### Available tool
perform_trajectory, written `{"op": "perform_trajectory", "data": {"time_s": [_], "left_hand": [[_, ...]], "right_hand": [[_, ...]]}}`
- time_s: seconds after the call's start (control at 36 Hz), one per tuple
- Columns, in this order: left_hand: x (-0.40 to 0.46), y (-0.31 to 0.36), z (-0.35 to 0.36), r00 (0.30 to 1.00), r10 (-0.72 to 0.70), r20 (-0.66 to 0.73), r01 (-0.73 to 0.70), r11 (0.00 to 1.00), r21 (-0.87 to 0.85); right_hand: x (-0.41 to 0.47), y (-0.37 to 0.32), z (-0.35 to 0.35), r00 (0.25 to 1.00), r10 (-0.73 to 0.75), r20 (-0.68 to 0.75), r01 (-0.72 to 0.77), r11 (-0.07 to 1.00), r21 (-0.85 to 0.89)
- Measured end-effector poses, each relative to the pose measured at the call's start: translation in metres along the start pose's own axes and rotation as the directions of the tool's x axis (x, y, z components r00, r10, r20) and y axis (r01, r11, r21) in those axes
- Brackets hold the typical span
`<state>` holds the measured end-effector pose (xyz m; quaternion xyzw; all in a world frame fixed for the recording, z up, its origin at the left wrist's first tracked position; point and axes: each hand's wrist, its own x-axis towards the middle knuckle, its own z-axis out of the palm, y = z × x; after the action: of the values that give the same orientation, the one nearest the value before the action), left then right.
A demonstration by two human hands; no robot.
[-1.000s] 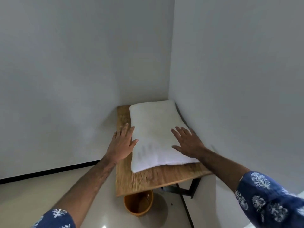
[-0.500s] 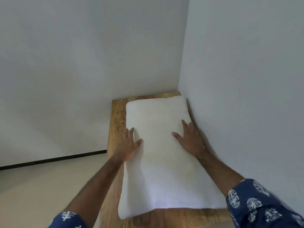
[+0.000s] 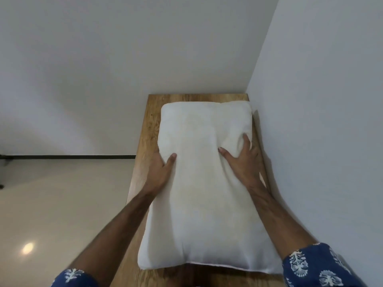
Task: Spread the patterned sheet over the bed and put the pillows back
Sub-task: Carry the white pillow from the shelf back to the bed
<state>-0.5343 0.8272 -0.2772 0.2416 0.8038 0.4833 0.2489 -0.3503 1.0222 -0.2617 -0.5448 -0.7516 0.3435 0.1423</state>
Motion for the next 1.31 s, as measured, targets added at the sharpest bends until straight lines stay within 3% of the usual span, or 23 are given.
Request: {"op": "perform_trajectory", "data": {"time_s": [0.11,0.28,0.47,0.67,0.83,1.08,1.31], "left_hand": [[-0.020,0.003,-0.022,0.996,0.055,-0.070,-0.055,0.998,-0.003],[-0.080,-0.017,-0.089,0.971,-0.015,-0.239,0.009,1.000,-0.028],[-0.210,-0.045,-0.195,0.832,-0.056,-0.552,0.066,0.998,-0.002],[-0.413,-0.089,-0.293,0.585,-0.079,-0.807,0.141,0.990,0.005],[-0.613,-0.124,-0.331,0.310,-0.112,-0.944,0.264,0.964,-0.028],[-0.873,-0.181,-0.326,-0.065,-0.275,-0.959,0.342,0.897,-0.280],[-1.068,-0.250,-0.305,-0.355,-0.353,-0.866,0.324,0.822,-0.468]], "right_hand": [[-0.015,-0.031,0.004,0.994,-0.112,0.015,0.113,0.993,-0.042],[-0.070,-0.088,0.029,0.945,-0.308,0.110,0.311,0.950,-0.014],[-0.188,-0.152,0.078,0.788,-0.550,0.277,0.535,0.834,0.134],[-0.374,-0.195,0.126,0.472,-0.755,0.454,0.764,0.608,0.217],[-0.556,-0.194,0.158,0.143,-0.827,0.544,0.803,0.418,0.424],[-0.800,-0.162,0.185,-0.323,-0.735,0.596,0.741,0.195,0.642],[-1.013,-0.116,0.217,-0.586,-0.597,0.547,0.652,0.053,0.756]]}}
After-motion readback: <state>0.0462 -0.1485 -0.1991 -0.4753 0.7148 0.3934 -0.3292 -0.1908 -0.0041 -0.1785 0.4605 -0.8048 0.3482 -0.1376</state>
